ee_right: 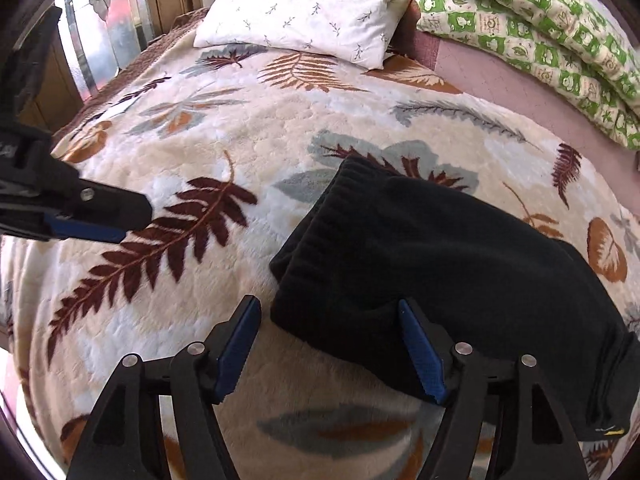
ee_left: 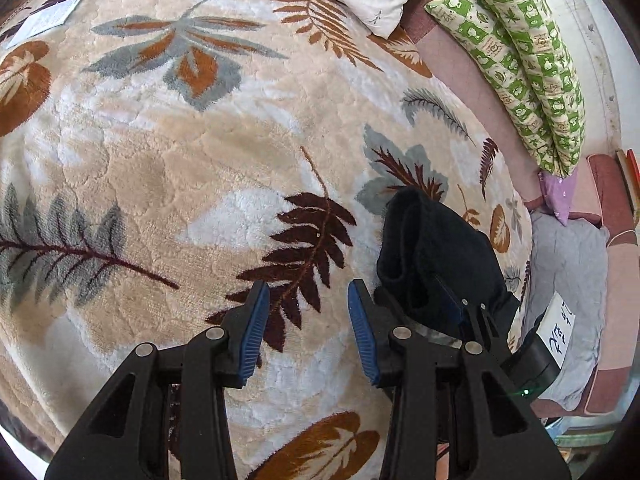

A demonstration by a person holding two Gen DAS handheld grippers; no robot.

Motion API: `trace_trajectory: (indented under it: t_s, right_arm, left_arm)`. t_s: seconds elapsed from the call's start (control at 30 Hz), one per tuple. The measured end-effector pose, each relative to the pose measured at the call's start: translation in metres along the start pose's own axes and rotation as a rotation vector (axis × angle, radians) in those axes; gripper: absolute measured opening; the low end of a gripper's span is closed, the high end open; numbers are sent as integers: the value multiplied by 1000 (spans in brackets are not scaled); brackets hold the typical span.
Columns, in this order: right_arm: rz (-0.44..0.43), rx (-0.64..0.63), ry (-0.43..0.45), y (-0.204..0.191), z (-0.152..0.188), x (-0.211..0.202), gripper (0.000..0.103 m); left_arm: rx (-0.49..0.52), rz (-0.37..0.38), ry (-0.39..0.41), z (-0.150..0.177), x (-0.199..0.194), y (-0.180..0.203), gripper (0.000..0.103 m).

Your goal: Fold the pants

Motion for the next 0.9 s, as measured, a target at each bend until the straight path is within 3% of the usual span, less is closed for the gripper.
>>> trace_trajectory:
  t_s: [0.07, 0.1, 0.17, 0.27, 0.33, 0.4, 0.6, 0.8, 0.87, 0.9]
  right_arm:
    - [31, -23, 27, 3, -3, 4, 58]
    - [31, -43, 42, 4, -4, 4, 55]
    - [12, -36, 59, 10, -7, 1, 34]
    - [-24, 5, 100, 24, -10, -15, 24]
    - [-47, 24, 131, 30, -10, -28, 24]
    - [-61, 36, 146, 33, -8, -36, 24]
    - [-88, 24, 143, 30, -1, -35, 24]
    - [-125, 49, 148, 32, 1, -33, 24]
    - [-132, 57, 151, 33, 1, -32, 24]
    - [-136, 59, 150, 34, 1, -32, 24]
  left_arm:
    - [4, 4, -1, 0, 2, 1, 39]
    - [6, 8, -1, -1, 3, 3, 39]
    - [-4, 14, -2, -4, 6, 7, 39]
    - [-22, 110, -22, -10, 14, 22, 39]
    - [-41, 184, -44, -17, 22, 37, 53]
    - [-63, 241, -61, -27, 34, 51, 59]
    - [-155, 321, -136, -37, 67, 73, 59]
    - [-141, 327, -207, -34, 96, 92, 59]
    - [-129, 340, -235, -30, 102, 98, 48]
    - [-117, 335, -223, -30, 100, 100, 26]
Point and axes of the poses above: each gripper's, at about its wrist camera, not at the fingertips, and x roughly the way its jaws point, y to its right, z to its underside, the point moved 5 cm from there along x, roughly the way its jaws point, and after that the axes turned 1 degree about -z, right-handed, at the moved point
